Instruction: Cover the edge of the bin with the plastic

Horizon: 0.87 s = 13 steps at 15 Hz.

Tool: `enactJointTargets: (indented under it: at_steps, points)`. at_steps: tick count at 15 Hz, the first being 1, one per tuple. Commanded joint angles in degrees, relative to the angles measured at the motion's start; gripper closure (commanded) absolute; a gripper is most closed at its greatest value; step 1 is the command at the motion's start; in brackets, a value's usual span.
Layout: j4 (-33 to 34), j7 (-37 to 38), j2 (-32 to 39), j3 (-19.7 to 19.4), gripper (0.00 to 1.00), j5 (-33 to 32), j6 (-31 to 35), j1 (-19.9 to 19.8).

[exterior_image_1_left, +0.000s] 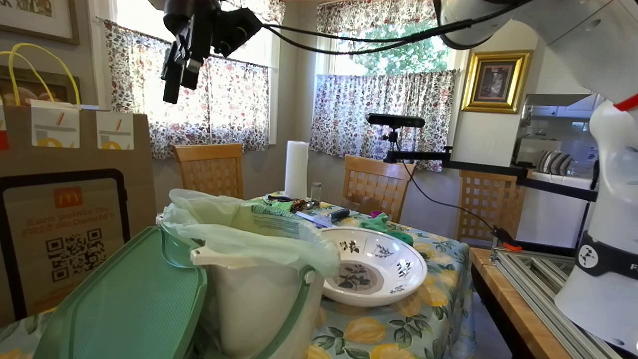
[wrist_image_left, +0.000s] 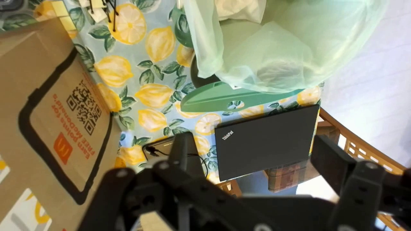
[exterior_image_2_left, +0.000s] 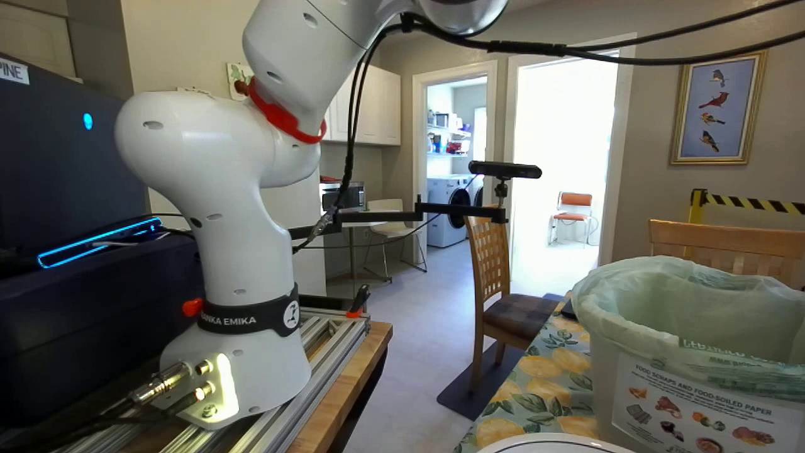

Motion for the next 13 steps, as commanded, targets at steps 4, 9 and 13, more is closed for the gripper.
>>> enactJointTargets:
  at_steps: [4,9,13]
  points:
    - [-4.37,-0.22,-3.27,-0.41,0.00,-1.17,0.63,0.07]
    - [-5.36,-0.31,-3.62,-0.56,0.00,-1.18,0.94,0.07]
    - [-5.36,-0.31,-3.63,-0.57,0.00,-1.18,0.94,0.07]
